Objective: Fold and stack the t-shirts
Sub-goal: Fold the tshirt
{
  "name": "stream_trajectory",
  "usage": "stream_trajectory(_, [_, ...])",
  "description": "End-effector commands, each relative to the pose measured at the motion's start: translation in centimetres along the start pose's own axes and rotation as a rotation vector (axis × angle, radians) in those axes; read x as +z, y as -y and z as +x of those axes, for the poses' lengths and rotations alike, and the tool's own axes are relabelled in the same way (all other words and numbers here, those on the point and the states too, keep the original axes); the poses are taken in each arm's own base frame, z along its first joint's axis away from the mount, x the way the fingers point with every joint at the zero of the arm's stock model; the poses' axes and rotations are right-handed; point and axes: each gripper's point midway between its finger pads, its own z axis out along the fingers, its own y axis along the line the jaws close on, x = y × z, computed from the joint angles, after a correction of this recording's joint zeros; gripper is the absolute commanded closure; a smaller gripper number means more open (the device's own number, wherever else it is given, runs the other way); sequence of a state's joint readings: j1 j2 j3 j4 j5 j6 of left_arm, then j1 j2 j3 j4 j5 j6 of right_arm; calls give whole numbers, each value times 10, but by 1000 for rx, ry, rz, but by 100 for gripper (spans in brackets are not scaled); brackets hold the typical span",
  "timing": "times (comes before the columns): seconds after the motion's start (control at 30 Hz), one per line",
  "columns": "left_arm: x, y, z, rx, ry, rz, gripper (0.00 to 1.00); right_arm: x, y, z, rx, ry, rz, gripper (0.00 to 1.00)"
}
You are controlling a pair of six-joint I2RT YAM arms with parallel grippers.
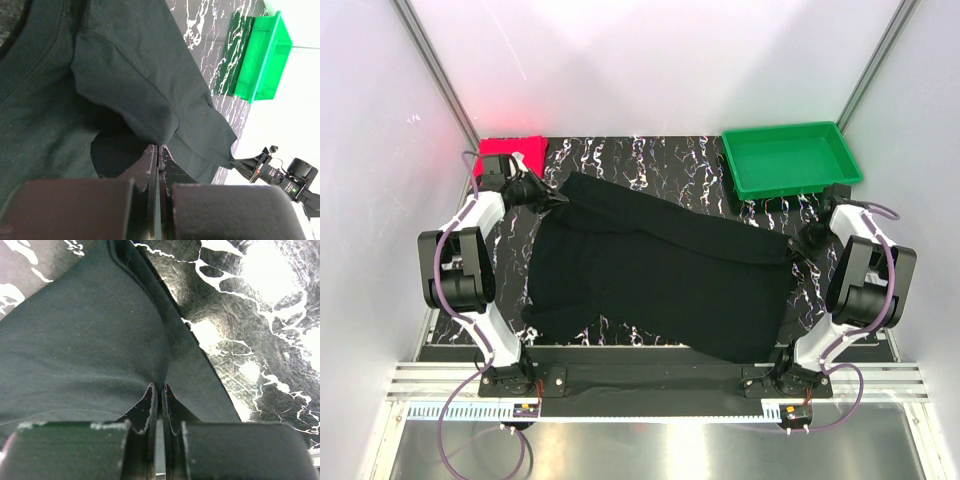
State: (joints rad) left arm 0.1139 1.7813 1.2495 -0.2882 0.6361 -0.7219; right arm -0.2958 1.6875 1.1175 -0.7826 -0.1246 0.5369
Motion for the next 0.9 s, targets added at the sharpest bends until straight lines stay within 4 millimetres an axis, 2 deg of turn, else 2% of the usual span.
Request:
stream_trajectory(0.0, [0, -2, -7, 34, 22, -1, 100, 6, 1, -2, 4, -3, 3, 98])
stream_trajectory(0.3, [8, -14, -7, 22, 2, -18, 100, 16, 5, -1, 2, -18, 23, 97])
stream_trajectory(0.5, [8, -7, -13, 29, 2, 5, 100, 15, 0, -10, -5, -2, 16, 97])
stream_trajectory(0.57, [7, 3, -18, 38, 11, 30, 100, 13, -3, -15, -12, 11, 12, 97])
stream_trajectory(0.63, [6, 18, -27, 38, 32, 82, 100, 9, -10, -28, -21, 42, 0, 98])
stream_trajectory(0.67, [5, 33, -36, 73, 65, 147, 100, 6, -15, -33, -27, 55, -13, 98])
stream_trajectory(0.87, [12, 91, -87, 98, 198, 348, 100, -14, -52, -81, -46, 162, -91, 98])
